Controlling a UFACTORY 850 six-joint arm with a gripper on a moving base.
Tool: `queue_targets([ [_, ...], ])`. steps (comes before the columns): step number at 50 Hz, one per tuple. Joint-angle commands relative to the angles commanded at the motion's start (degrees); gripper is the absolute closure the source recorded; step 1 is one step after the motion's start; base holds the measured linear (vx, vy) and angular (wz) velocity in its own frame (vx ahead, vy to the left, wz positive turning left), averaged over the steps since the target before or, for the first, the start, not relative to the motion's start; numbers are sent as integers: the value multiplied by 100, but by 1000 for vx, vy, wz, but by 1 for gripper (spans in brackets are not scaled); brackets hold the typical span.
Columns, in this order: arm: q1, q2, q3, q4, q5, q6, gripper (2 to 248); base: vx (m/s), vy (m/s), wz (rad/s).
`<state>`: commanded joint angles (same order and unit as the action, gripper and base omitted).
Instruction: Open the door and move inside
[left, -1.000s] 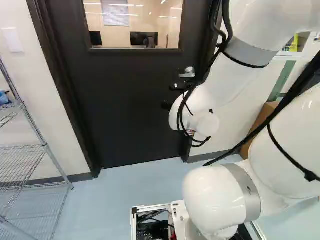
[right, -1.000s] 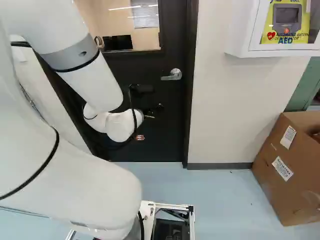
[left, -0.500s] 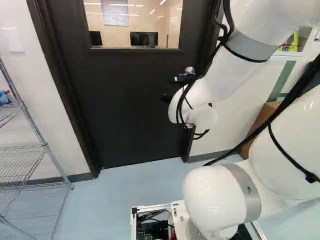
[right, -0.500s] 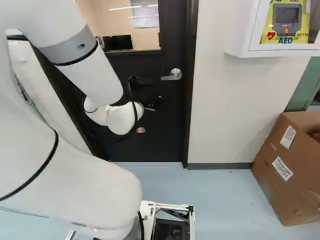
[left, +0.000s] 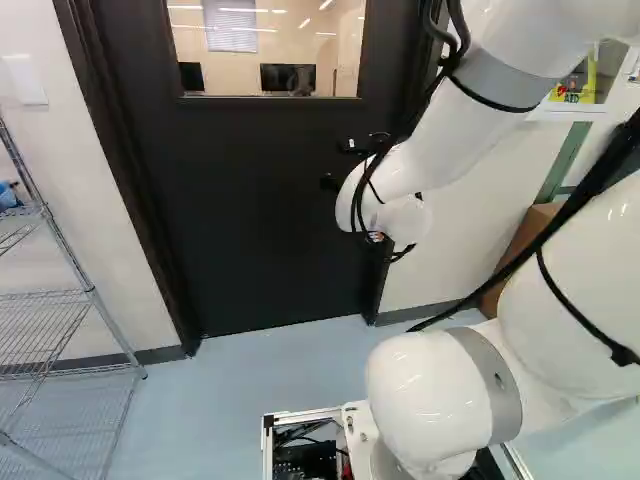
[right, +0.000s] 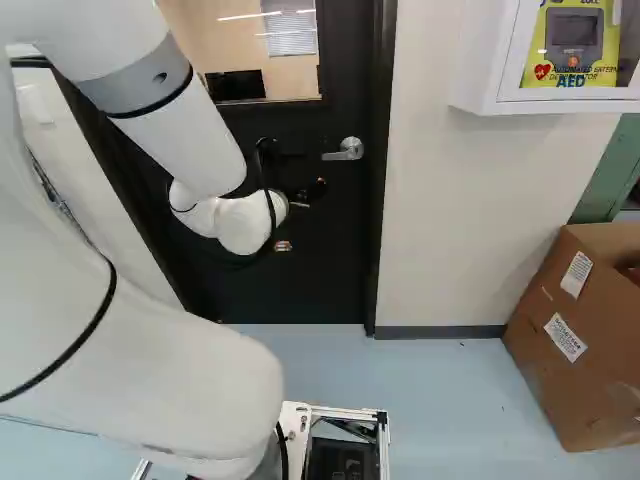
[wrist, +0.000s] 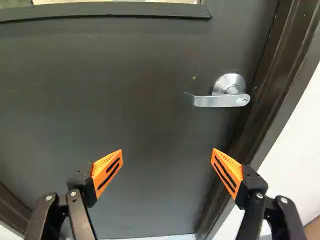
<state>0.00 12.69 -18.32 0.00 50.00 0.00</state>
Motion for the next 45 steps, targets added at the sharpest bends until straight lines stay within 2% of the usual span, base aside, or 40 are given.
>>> queue_targets([
  [45,-74,-145,-725,-61,0,0,3,0,0,0],
])
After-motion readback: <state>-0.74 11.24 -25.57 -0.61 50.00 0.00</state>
